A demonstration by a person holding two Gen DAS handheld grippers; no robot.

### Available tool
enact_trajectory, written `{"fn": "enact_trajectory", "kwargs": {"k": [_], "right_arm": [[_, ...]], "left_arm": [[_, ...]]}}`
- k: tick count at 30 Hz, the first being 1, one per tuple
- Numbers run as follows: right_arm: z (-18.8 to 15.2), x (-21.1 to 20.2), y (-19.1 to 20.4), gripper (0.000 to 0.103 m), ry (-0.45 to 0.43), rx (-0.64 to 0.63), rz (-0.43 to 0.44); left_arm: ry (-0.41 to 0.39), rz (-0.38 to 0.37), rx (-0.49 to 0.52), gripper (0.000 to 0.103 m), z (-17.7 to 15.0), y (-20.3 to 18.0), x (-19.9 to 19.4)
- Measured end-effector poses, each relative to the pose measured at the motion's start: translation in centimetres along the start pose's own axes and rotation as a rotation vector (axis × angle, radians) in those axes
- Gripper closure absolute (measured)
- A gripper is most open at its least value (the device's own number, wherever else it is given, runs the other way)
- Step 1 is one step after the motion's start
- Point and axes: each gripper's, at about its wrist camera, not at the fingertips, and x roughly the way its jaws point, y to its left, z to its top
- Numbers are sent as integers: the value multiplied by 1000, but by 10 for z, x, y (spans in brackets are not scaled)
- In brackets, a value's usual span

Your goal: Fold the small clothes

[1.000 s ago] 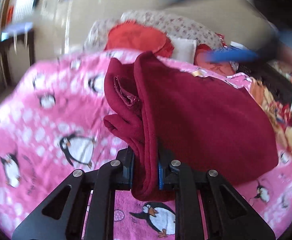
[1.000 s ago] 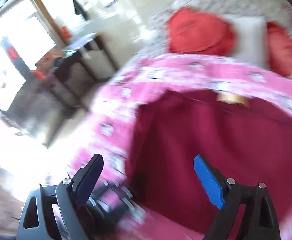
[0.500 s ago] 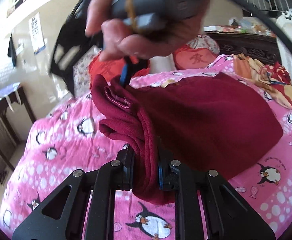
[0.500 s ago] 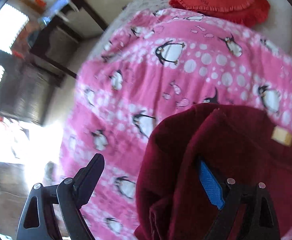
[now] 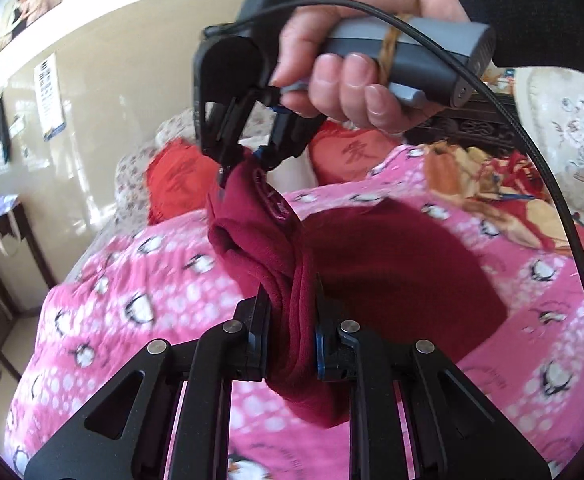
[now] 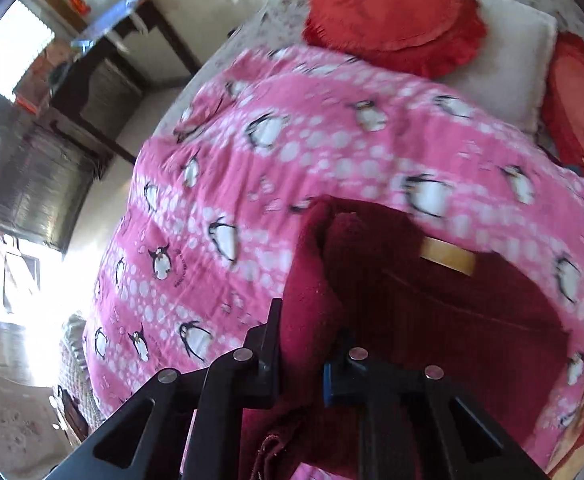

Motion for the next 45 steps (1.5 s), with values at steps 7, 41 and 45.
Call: {"fn": "enact_trajectory", "kwargs": {"k": [7,41,45], "right_arm": [[-46,-37,-93,90,-48,100,7],[-235,11,-130,78,-364,-436,-122],[-232,-3,-130,78,-376,-391,-49]], "left_arm": [[22,-80,87,89,23,-68,8],[370,-207,-182,80,-41,-66,80],[363,-248,-217,80,-29,-53,67]]}}
